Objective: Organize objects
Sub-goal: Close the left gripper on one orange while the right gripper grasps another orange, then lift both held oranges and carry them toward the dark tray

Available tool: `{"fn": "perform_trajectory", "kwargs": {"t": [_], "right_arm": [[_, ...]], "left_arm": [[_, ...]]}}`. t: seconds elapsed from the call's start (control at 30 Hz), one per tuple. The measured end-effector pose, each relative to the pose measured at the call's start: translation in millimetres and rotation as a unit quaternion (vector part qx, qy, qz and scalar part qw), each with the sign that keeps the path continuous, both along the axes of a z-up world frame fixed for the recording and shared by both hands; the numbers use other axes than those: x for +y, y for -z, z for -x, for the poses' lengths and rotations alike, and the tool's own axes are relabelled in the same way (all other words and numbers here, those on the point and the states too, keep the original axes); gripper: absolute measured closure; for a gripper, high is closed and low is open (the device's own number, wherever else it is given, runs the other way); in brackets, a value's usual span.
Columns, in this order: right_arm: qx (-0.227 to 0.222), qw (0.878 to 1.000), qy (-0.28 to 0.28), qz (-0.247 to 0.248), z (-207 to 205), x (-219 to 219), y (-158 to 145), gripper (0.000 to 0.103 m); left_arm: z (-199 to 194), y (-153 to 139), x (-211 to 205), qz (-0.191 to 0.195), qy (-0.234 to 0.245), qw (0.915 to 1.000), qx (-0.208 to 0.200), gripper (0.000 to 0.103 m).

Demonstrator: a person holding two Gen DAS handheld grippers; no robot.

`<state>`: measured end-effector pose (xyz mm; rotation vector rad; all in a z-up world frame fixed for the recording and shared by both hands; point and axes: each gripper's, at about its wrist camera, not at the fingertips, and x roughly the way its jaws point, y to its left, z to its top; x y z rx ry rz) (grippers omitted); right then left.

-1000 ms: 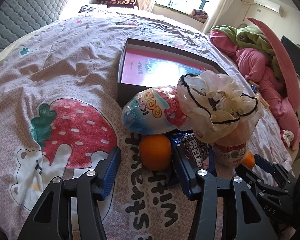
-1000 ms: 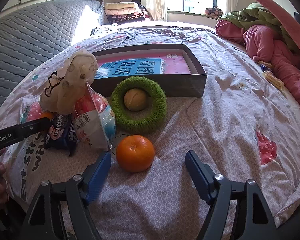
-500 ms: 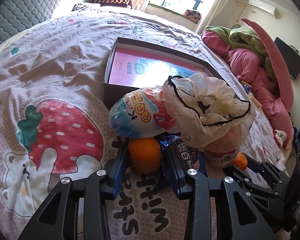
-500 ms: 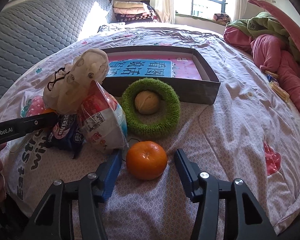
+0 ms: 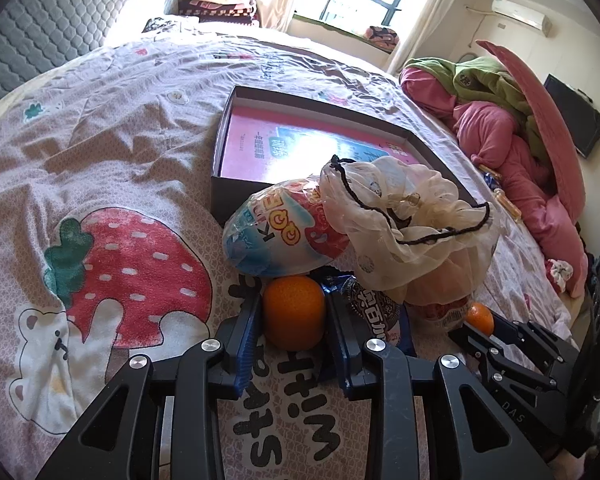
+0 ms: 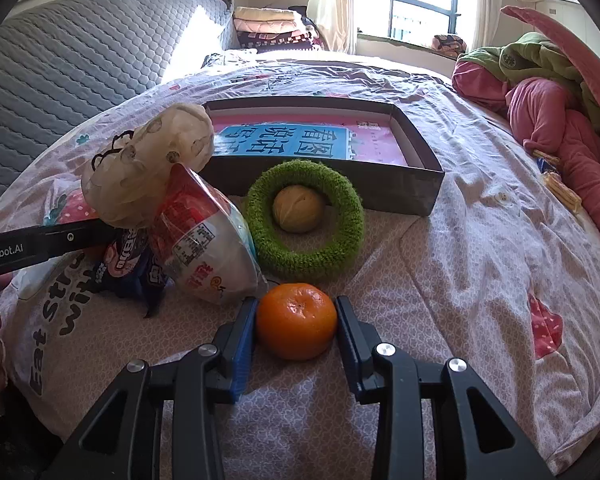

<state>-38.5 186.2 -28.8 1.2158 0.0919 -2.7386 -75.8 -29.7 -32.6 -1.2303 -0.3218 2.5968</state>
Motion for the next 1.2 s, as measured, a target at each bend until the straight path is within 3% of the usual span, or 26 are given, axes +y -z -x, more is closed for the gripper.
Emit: {"fn": "perform_trajectory", "kwargs": {"t": [0.7,1.2], "right_arm": [[0.018,1.000,0.011,0.014,-6,12,-11,0.065],[0.040,0.999,0.012,0.024,-15,19,-26,0.065]], "left_arm": [[-26,-9,3,0.000,0.012,0.9998,0.016,0.070],[-49,-19,27,0.022,0.031,0.9988,0.031,0.070]]}}
